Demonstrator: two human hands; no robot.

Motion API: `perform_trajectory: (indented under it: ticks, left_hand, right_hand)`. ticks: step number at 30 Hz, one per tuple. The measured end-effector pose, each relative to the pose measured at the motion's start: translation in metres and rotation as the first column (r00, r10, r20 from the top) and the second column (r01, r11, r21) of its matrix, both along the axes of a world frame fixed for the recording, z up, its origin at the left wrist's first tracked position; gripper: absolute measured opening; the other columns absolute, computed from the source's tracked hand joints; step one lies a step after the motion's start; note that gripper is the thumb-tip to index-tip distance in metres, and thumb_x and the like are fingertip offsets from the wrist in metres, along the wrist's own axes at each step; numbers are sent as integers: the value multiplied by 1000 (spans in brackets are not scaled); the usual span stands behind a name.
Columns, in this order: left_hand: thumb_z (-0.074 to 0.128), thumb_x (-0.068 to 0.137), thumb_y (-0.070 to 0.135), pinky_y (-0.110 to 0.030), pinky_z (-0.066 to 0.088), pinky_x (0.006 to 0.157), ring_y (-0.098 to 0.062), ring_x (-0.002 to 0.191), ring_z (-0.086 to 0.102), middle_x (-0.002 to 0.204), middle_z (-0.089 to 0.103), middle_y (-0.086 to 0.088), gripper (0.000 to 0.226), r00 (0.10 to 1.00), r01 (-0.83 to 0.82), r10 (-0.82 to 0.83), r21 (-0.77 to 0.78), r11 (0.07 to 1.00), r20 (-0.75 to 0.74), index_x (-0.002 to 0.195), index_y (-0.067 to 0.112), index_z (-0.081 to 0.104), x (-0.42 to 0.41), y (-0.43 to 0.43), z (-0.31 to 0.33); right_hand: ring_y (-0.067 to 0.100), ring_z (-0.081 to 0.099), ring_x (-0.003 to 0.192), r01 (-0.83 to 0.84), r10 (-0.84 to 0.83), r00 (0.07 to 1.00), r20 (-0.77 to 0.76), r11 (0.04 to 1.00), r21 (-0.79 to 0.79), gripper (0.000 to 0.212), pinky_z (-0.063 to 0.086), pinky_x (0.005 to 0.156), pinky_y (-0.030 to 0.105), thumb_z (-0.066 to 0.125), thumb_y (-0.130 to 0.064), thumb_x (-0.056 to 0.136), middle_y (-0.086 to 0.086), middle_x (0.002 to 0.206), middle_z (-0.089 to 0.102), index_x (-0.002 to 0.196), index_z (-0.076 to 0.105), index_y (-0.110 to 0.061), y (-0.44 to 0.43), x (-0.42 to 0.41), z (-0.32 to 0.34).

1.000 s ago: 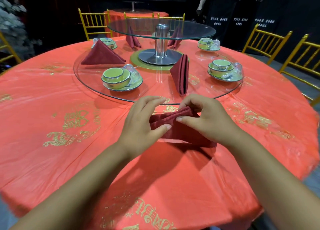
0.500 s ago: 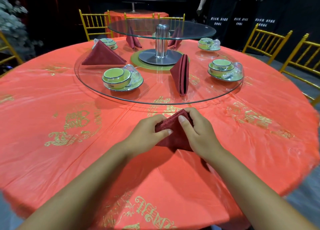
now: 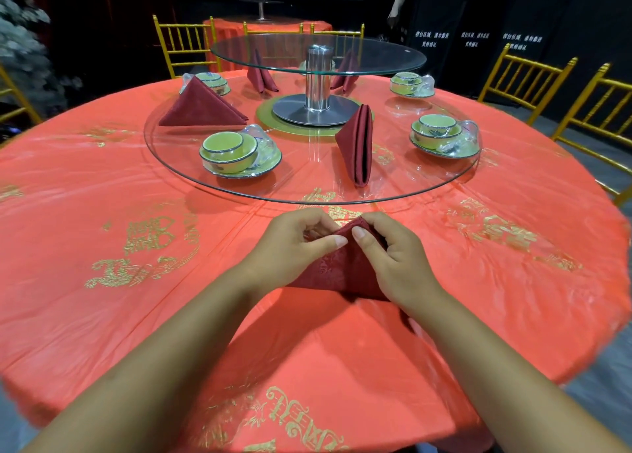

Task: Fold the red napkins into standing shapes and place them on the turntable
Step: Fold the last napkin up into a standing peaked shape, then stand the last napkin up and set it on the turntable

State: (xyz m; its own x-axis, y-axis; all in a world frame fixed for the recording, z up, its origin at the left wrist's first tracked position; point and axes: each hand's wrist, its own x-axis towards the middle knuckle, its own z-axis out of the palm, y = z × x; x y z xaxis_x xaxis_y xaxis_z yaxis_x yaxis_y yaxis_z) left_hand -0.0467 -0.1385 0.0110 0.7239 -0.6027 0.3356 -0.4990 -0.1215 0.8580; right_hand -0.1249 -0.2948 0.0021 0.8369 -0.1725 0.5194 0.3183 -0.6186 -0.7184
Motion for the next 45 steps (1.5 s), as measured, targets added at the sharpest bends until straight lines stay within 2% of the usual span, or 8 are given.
perform_trajectory:
  ticks: [3,7,10,15,21,28,38,45]
  left_hand:
    - [77,77,8,-13,47,69,0,68,62,73,71,6,20,999,3,-1,57,998,-33,78,26,70,3,11,-2]
    - [79,75,6,-8,44,64,4,64,61,67,70,10,20,998,-42,45,77,996,-43,72,24,70,4,18,-6]
    - [80,73,8,-9,45,66,3,67,62,69,71,11,21,997,-43,48,81,996,-60,73,26,71,6,21,-8]
    - [84,69,12,-8,45,64,6,65,60,68,70,16,24,993,-87,95,103,991,-77,71,31,71,10,29,-16]
    - [85,68,15,-14,45,62,1,60,58,66,70,11,22,983,-116,133,134,984,-127,67,32,72,16,38,-28]
    - [84,68,12,-24,47,66,-2,63,59,68,71,10,22,980,-141,161,158,977,-117,69,30,72,21,44,-36]
    - [86,66,13,-13,45,68,6,64,59,66,69,16,26,974,-214,227,228,950,-30,68,33,70,26,53,-38]
    - [85,67,14,-25,46,71,1,66,58,63,66,16,31,966,-254,256,289,923,31,64,38,66,29,57,-41]
  right_hand:
    - [14,55,76,-2,2,1000,-1,1000,28,20,43,71,32,50,-23,91,-6,78,60,92,64,-9,-2,0,-1]
    - [10,52,73,-29,29,999,18,1000,-3,19,40,68,22,50,-21,92,-5,77,59,89,63,-8,1,0,-2]
    - [13,55,76,-20,19,1000,20,1000,19,19,41,70,24,50,-21,92,-2,79,61,90,64,-8,0,0,-2]
    - [10,55,76,-8,8,1000,22,1000,26,18,42,71,26,50,-22,92,-11,78,60,91,65,-12,0,0,-2]
    - [13,55,76,12,-14,999,40,999,40,19,41,72,29,50,-23,92,-8,77,59,91,64,-10,-3,0,-3]
    - [6,52,74,28,-34,998,54,994,104,18,40,71,26,50,-24,92,-10,76,57,90,64,-12,-7,2,-6]
    - [-1,51,73,44,-53,996,68,991,125,17,39,70,18,51,-23,92,-13,76,57,92,64,-13,-12,2,-6]
    - [2,49,71,65,-75,994,77,990,123,19,39,68,18,50,-25,92,-13,74,54,91,63,-11,-13,2,-7]
